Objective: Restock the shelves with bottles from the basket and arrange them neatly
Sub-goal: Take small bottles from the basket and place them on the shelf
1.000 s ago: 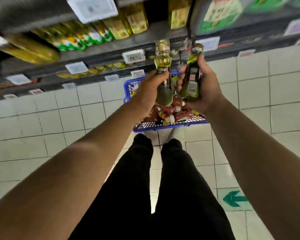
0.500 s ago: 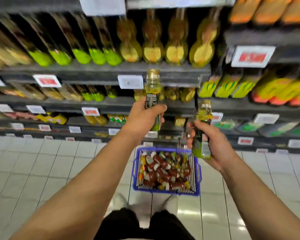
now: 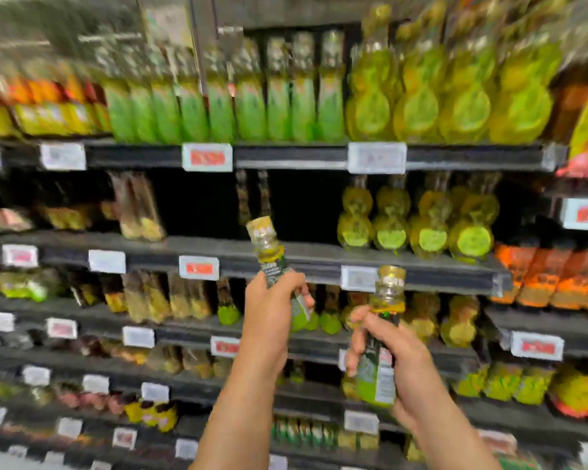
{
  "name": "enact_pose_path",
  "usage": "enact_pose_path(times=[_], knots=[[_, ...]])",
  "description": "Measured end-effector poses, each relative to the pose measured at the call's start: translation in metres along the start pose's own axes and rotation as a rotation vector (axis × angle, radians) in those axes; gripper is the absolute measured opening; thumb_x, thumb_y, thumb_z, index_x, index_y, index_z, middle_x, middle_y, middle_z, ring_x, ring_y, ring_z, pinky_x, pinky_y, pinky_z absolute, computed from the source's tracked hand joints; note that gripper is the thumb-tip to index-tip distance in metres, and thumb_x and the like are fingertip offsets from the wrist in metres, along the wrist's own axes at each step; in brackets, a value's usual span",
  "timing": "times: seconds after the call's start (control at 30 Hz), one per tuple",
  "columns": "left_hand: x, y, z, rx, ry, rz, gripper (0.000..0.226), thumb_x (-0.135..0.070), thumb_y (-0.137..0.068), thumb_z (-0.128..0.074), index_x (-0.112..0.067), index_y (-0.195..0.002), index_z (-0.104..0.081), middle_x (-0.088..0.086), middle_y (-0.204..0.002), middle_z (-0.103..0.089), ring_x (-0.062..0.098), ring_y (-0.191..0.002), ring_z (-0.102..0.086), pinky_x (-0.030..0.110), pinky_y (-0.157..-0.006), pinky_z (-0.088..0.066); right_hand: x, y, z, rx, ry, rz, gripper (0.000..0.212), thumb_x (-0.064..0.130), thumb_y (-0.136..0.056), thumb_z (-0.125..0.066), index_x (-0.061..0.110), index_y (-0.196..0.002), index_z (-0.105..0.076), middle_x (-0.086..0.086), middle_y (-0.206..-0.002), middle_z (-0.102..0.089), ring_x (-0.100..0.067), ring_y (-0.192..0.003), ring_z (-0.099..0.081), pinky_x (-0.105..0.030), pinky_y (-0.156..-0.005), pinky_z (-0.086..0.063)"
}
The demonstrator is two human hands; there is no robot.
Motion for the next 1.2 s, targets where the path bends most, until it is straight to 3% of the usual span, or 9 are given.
enact_pose_path(times=[0.1, 0.2, 0.33, 0.43, 0.63, 0.73, 0.9, 1.2], knots=[[-0.035, -0.028, 0.03, 0.014, 0.005, -0.028, 0.009, -0.021, -0.069, -0.066, -0.014, -0.071, -0.06, 0.01, -0.06, -0.057, 0.025, -0.059, -0.053, 0.04, -0.062, -0.044, -0.006, -0.02, -0.062, 0.008, 0.011, 0.032, 0.029, 0.028, -0.069, -0.086, 0.009, -0.088, -0.072, -0.012, -0.064, -0.056, -0.026, -0.049, -0.057, -0.031, -0.048, -0.049], [-0.06, -0.057, 0.057, 0.072, -0.079, -0.027, 0.015, -0.018, -0.07, -0.065, -0.01, -0.08, -0.058, 0.011, -0.062, -0.058, 0.022, -0.051, -0.056, 0.03, -0.051, -0.046, -0.013, -0.039, -0.106, -0.003, -0.002, 0.019, 0.037, 0.031, -0.067, -0.085, 0.01, -0.093, -0.07, -0.009, -0.066, -0.058, -0.023, -0.052, -0.058, -0.031, -0.048, -0.049], [-0.075, -0.093, 0.096, 0.182, -0.226, -0.003, 0.01, -0.012, -0.081, -0.067, -0.012, -0.079, -0.056, 0.01, -0.067, -0.059, 0.021, -0.054, -0.059, 0.031, -0.053, -0.049, -0.013, -0.06, -0.135, 0.004, 0.017, 0.035, 0.036, 0.03, -0.072, -0.082, 0.008, -0.097, -0.068, -0.01, -0.07, -0.059, -0.024, -0.055, -0.059, -0.032, -0.051, -0.051], [-0.07, -0.11, 0.122, 0.24, -0.261, 0.078, 0.013, -0.018, -0.08, -0.068, -0.013, -0.082, -0.057, 0.007, -0.069, -0.061, 0.022, -0.058, -0.062, 0.035, -0.058, -0.051, -0.009, -0.074, -0.138, -0.009, 0.074, 0.053, 0.044, 0.031, -0.07, -0.083, 0.005, -0.101, -0.066, -0.011, -0.071, -0.06, -0.024, -0.056, -0.06, -0.032, -0.051, -0.051], [-0.045, -0.132, 0.154, 0.283, -0.311, 0.135, 0.021, -0.026, -0.079, -0.071, -0.011, -0.082, -0.057, 0.011, -0.067, -0.062, 0.023, -0.059, -0.06, 0.032, -0.052, -0.05, -0.009, -0.111, -0.13, -0.008, 0.138, 0.059, 0.045, 0.033, -0.07, -0.083, 0.005, -0.1, -0.065, -0.013, -0.072, -0.059, -0.026, -0.057, -0.06, -0.034, -0.051, -0.051], [-0.03, -0.145, 0.164, 0.247, -0.285, 0.135, 0.021, -0.028, -0.08, -0.072, -0.014, -0.085, -0.058, 0.009, -0.073, -0.062, 0.021, -0.063, -0.062, 0.033, -0.057, -0.053, -0.019, -0.135, -0.124, 0.007, 0.172, 0.023, 0.041, 0.032, -0.072, -0.082, 0.006, -0.099, -0.065, -0.014, -0.072, -0.059, -0.026, -0.058, -0.06, -0.035, -0.051, -0.051], [-0.029, -0.18, 0.17, 0.207, -0.278, 0.111, 0.027, -0.038, -0.079, -0.075, -0.018, -0.089, -0.06, 0.006, -0.078, -0.064, 0.021, -0.069, -0.066, 0.032, -0.061, -0.054, -0.036, -0.183, -0.11, 0.016, 0.194, -0.012, 0.01, 0.023, -0.091, -0.072, 0.013, -0.088, -0.07, -0.012, -0.071, -0.059, -0.024, -0.057, -0.059, -0.034, -0.053, -0.051], [-0.029, -0.233, 0.178, 0.257, -0.389, 0.088, 0.027, -0.038, -0.084, -0.074, -0.017, -0.091, -0.06, 0.003, -0.077, -0.067, 0.021, -0.072, -0.068, 0.037, -0.065, -0.055, -0.051, -0.249, -0.126, 0.045, 0.188, -0.085, 0.02, 0.028, -0.086, -0.073, 0.011, -0.091, -0.064, -0.008, -0.068, -0.056, -0.022, -0.054, -0.056, -0.033, -0.052, -0.05]])
Point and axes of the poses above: each hand's wrist, its own y-axis away from the middle knuckle, its own z-axis out of the back of the hand, x = y × z, the point moved 8 cm from there along -y, towards the middle knuckle
